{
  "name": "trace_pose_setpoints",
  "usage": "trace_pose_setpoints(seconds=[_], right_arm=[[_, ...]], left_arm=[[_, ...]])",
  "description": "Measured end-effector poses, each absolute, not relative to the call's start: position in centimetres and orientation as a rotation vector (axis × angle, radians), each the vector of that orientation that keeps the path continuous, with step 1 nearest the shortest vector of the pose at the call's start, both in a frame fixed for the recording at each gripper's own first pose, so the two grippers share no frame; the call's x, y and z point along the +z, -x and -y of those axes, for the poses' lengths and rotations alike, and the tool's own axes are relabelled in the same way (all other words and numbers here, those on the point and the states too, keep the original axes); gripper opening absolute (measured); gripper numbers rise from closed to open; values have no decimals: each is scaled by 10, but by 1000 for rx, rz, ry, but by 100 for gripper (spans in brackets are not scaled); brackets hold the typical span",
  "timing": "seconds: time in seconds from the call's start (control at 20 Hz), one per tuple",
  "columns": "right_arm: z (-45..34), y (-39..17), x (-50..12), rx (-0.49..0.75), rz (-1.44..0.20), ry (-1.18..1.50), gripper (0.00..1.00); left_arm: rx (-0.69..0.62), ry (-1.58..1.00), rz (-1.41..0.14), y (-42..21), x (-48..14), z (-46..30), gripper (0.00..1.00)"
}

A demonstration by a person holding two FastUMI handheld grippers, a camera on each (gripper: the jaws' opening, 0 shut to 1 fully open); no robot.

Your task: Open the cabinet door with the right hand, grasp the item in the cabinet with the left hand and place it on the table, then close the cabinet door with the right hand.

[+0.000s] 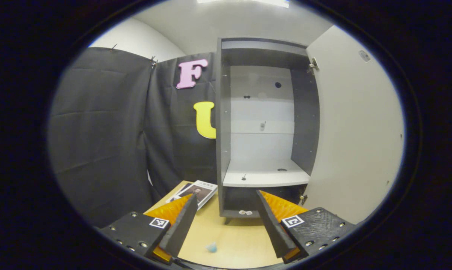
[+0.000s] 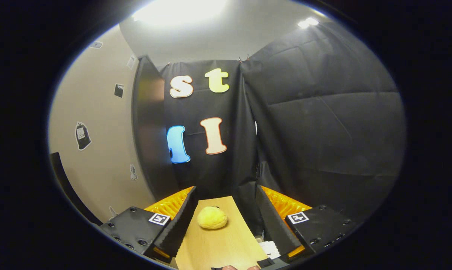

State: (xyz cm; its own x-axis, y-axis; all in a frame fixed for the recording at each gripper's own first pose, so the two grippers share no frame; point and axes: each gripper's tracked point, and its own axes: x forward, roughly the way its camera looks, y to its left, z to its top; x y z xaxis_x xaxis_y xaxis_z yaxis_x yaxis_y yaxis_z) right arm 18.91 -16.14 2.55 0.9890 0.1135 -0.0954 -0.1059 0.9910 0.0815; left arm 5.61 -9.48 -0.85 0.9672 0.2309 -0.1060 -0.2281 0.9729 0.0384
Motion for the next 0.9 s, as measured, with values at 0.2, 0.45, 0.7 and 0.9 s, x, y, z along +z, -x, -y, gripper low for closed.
trace_pose_setpoints(seconds=[0.2, 0.45, 0.7, 0.9], right_arm=[[123, -175, 39, 234, -92, -90, 93], [96, -133, 51, 258, -54, -95, 98], [82, -105, 48, 157, -58, -24, 98], [81, -90, 51, 71, -38, -12, 96]], left_arm=[[319, -48, -122, -60, 1, 67, 92], [256, -3, -93, -82, 3, 51, 93], [214, 39, -92, -88, 4, 5, 93], [213, 101, -103, -81, -8, -33, 93]])
